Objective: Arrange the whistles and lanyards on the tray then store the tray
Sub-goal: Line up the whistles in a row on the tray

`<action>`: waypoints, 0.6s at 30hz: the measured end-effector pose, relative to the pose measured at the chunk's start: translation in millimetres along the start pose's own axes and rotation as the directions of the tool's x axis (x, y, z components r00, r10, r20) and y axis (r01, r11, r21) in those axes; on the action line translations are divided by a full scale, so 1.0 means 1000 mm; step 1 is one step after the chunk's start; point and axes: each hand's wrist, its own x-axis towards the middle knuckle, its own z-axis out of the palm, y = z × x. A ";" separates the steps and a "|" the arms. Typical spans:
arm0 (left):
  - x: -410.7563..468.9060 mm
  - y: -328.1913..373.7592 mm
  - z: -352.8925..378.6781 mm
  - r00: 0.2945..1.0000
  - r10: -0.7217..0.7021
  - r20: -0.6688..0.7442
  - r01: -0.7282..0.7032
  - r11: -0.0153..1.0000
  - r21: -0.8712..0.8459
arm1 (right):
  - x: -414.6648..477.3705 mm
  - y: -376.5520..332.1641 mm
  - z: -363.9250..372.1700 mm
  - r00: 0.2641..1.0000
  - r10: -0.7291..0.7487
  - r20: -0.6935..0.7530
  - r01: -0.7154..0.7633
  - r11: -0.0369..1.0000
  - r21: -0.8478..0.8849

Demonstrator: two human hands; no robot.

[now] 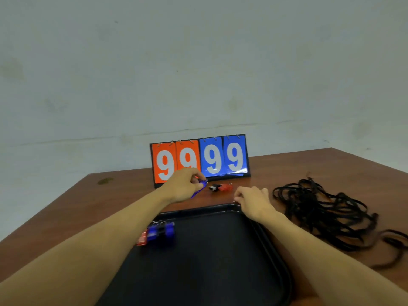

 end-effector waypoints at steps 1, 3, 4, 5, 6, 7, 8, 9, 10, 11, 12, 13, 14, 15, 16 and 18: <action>-0.007 -0.001 -0.005 1.000 -0.005 0.004 0.005 1.000 -0.011 | 0.000 -0.001 -0.002 0.999 0.043 0.010 -0.043 0.999 0.030; -0.018 -0.002 -0.011 0.999 -0.026 0.018 0.026 0.999 -0.039 | 0.001 -0.003 -0.006 0.996 0.079 0.032 -0.080 0.996 0.044; -0.022 -0.003 -0.012 0.999 -0.034 0.028 0.036 0.998 -0.057 | 0.001 -0.005 -0.007 0.997 0.077 0.027 -0.077 0.997 0.030; -0.025 -0.004 -0.012 0.999 -0.038 0.036 0.040 0.997 -0.073 | 0.001 -0.008 -0.008 0.998 0.066 0.010 -0.066 0.998 0.009; -0.029 -0.005 -0.012 0.999 -0.036 0.040 0.039 0.996 -0.085 | 0.000 -0.011 -0.009 0.998 0.056 -0.014 -0.056 0.998 -0.007; -0.033 -0.005 -0.010 0.998 -0.034 0.048 0.038 0.995 -0.093 | -0.001 -0.013 -0.009 0.998 0.052 -0.038 -0.053 0.998 -0.019; -0.035 -0.006 -0.008 0.998 -0.031 0.061 0.037 0.995 -0.096 | -0.001 -0.014 -0.008 0.997 0.064 -0.043 -0.065 0.998 -0.021; -0.038 -0.008 -0.005 0.996 -0.033 0.078 0.040 0.994 -0.097 | -0.001 -0.013 -0.007 0.996 0.088 -0.029 -0.088 0.996 -0.022; -0.040 -0.009 -0.002 0.994 -0.040 0.101 0.050 0.994 -0.095 | -0.002 -0.012 -0.006 0.992 0.123 -0.003 -0.123 0.992 -0.015; -0.043 -0.011 0.001 0.991 -0.053 0.124 0.064 0.994 -0.087 | -0.004 -0.010 -0.006 0.987 0.157 0.024 -0.157 0.988 -0.002; -0.044 -0.013 0.004 0.987 -0.068 0.146 0.080 0.994 -0.074 | -0.005 -0.008 -0.007 0.983 0.178 0.048 -0.178 0.984 0.013; -0.045 -0.015 0.007 0.983 -0.085 0.166 0.095 0.994 -0.055 | -0.007 -0.006 -0.008 0.982 0.178 0.062 -0.179 0.984 0.015; -0.045 -0.017 0.010 0.978 -0.101 0.181 0.109 0.993 -0.036 | -0.008 -0.005 -0.008 0.983 0.168 0.067 -0.169 0.986 0.009; -0.045 -0.020 0.013 0.975 -0.116 0.191 0.122 0.992 -0.021 | -0.008 -0.004 -0.009 0.986 0.155 0.064 -0.155 0.988 0.003; -0.045 -0.021 0.015 0.972 -0.129 0.197 0.133 0.991 -0.006 | -0.008 -0.003 -0.009 0.987 0.146 0.059 -0.147 0.989 0.004; -0.042 -0.024 0.020 0.971 -0.138 0.197 0.131 0.990 0.047 | -0.007 0.000 -0.009 0.988 0.145 0.056 -0.147 0.989 0.026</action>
